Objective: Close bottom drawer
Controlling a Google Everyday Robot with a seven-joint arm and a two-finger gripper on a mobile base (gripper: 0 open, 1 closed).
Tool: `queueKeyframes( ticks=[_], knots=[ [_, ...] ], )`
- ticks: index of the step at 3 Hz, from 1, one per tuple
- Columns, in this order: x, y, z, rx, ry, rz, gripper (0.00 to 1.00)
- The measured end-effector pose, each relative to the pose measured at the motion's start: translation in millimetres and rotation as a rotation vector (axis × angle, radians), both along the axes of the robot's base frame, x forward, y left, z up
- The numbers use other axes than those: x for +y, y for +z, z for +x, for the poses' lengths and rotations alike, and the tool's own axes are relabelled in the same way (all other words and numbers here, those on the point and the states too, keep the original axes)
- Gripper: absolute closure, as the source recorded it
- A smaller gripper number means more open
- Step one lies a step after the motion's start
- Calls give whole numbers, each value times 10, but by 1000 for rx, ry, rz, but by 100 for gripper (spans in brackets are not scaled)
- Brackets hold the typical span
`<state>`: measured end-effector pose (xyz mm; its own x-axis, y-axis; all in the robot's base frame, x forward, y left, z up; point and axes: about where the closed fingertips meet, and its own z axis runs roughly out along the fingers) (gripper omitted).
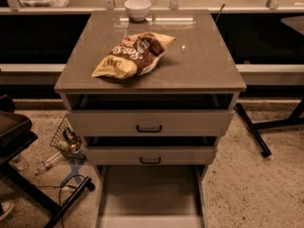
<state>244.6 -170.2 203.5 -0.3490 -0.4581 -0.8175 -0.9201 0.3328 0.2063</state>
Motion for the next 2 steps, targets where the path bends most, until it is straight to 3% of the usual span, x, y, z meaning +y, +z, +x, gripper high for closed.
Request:
queueKeyframes(
  ticks=[1,2],
  knots=[
    [123,-250,201,-20,-8,40,100],
    [354,-430,656,-60,-3,79,100]
  ],
)
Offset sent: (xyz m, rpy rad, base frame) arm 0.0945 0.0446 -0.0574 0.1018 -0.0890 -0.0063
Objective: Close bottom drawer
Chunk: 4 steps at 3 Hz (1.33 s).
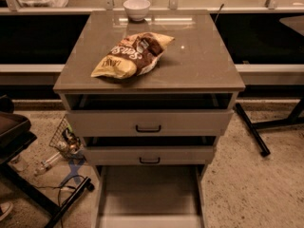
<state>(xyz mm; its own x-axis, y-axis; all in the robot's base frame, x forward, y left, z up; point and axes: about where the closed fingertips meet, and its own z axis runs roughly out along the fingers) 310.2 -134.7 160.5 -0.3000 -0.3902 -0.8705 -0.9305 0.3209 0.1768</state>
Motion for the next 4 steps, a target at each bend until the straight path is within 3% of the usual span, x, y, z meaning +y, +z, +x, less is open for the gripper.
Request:
queueKeyframes(
  ticks=[1,2,3,4],
  knots=[
    [17,-3,12,-2,1,1,100],
    [219,30,420,-40,30,4,100],
    [348,56,651,-62,47,6,100],
    [608,123,1148,-109,88,5,100]
  ],
)
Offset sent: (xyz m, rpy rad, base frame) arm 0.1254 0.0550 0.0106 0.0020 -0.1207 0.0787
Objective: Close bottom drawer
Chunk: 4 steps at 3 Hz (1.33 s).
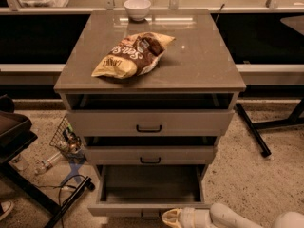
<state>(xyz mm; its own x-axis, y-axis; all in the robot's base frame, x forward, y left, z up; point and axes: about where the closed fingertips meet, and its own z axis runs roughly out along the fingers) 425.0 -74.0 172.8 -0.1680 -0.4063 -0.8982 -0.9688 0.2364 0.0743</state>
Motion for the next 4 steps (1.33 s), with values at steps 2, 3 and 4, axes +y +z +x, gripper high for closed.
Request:
queueKeyframes(
  ticks=[2,3,4],
  knots=[
    [-3,15,236,-18,2,-4,100],
    [3,15,223,-18,2,-4,100],
    [-160,78,719,-54,-20,-23,100]
  ],
)
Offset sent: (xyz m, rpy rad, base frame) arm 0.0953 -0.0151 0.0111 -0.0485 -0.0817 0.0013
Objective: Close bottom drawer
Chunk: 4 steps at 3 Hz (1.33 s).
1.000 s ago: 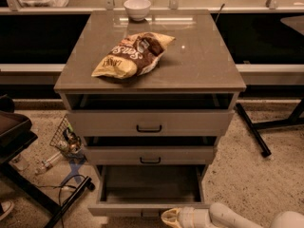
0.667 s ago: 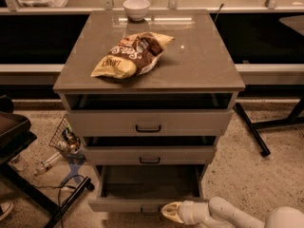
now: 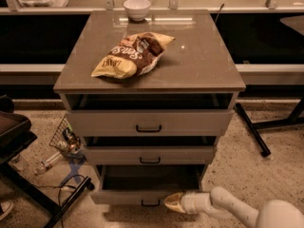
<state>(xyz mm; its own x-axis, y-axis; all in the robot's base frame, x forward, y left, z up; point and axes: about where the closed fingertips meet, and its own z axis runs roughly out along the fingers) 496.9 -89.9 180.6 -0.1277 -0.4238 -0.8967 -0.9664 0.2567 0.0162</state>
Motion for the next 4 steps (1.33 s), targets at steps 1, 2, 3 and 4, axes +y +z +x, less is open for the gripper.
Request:
queueKeyframes(
  ticks=[1,2,3,4],
  knots=[
    [-131,56,467,-33,-16,-17,100],
    [-403,163,912,-94,-63,-50,100],
    [-391,159,916,-94,-63,-50,100],
    [-343,129,1063,-103,-69,-52,100]
  ],
)
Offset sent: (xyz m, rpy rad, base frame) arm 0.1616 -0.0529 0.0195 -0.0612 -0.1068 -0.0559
